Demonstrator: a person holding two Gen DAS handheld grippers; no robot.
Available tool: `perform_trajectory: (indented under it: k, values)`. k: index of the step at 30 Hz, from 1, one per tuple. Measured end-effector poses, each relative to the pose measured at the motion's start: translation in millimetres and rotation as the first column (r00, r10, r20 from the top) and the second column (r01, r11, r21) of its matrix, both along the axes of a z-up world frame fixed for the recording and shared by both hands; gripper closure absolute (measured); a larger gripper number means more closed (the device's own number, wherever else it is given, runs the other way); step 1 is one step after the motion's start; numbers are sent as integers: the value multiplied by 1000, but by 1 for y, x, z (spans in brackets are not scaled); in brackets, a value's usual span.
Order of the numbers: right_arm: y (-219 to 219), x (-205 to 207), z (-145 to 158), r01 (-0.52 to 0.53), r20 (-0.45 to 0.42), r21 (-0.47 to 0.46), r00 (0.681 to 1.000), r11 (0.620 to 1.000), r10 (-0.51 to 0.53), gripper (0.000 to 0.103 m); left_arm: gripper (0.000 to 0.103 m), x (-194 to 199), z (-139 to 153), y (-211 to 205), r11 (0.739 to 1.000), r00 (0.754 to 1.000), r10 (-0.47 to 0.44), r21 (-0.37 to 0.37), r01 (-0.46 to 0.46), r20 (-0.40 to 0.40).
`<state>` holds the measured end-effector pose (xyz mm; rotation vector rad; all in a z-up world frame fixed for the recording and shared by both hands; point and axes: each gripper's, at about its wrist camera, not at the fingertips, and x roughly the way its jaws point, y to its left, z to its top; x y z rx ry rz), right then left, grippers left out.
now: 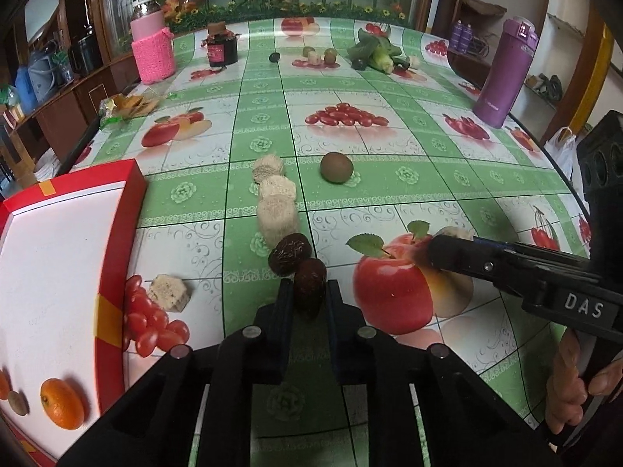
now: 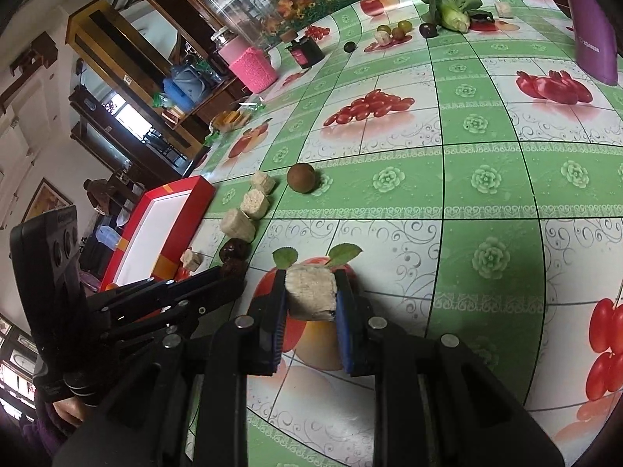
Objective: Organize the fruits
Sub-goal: 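Carry the beige cube and date into the tray and open both tools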
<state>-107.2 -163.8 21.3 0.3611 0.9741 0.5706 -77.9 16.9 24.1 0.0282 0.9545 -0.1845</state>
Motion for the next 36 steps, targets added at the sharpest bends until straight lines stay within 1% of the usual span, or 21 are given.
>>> perform_trajectory:
  k: [4, 7, 10, 13, 16, 19, 21, 24, 27, 29, 32, 36]
  values:
    - [0, -3, 3, -2, 23, 10, 1000, 1000, 2, 78, 89, -19, 18, 10, 1000, 999, 9, -2, -9, 54]
    - [4, -5, 5, -5, 35, 7, 999, 1000, 4, 78, 89, -33, 34, 25, 1000, 995, 27, -2, -27, 94]
    - [20, -10, 7, -15, 54, -19, 998, 1000, 16, 78, 89, -44, 45, 52, 997, 989, 80, 10, -82, 126]
    - [54, -21, 15, -51, 109, -77, 992, 996, 59, 78, 89, -53, 51, 83, 988, 976, 148, 7, -151, 158]
    - [99, -32, 30, -127, 158, -95, 977, 987, 141, 78, 89, -58, 52, 118, 972, 959, 231, -2, -234, 166]
    - [138, -35, 44, -171, 209, -114, 959, 979, 192, 78, 89, -61, 50, 149, 953, 940, 300, -17, -301, 161]
    - [161, -31, 48, -187, 218, -133, 953, 973, 213, 78, 89, -59, 46, 167, 942, 931, 335, -19, -336, 146]
    - [196, -20, 49, -227, 199, -147, 947, 963, 254, 78, 89, -51, 39, 190, 924, 919, 381, -15, -381, 103]
    - [231, -10, 47, -255, 173, -206, 941, 945, 292, 78, 89, -50, 33, 209, 912, 910, 410, -35, -409, 63]
    - [252, -5, 43, -287, 144, -217, 936, 933, 321, 78, 89, -50, 29, 217, 904, 903, 427, -35, -426, 46]
    - [279, -3, 34, -317, 107, -261, 929, 912, 353, 78, 89, -51, 22, 224, 897, 897, 441, -31, -440, 24]
    - [298, -3, 24, -338, 74, -292, 925, 895, 374, 78, 88, -53, 13, 230, 888, 888, 460, -17, -460, 3]
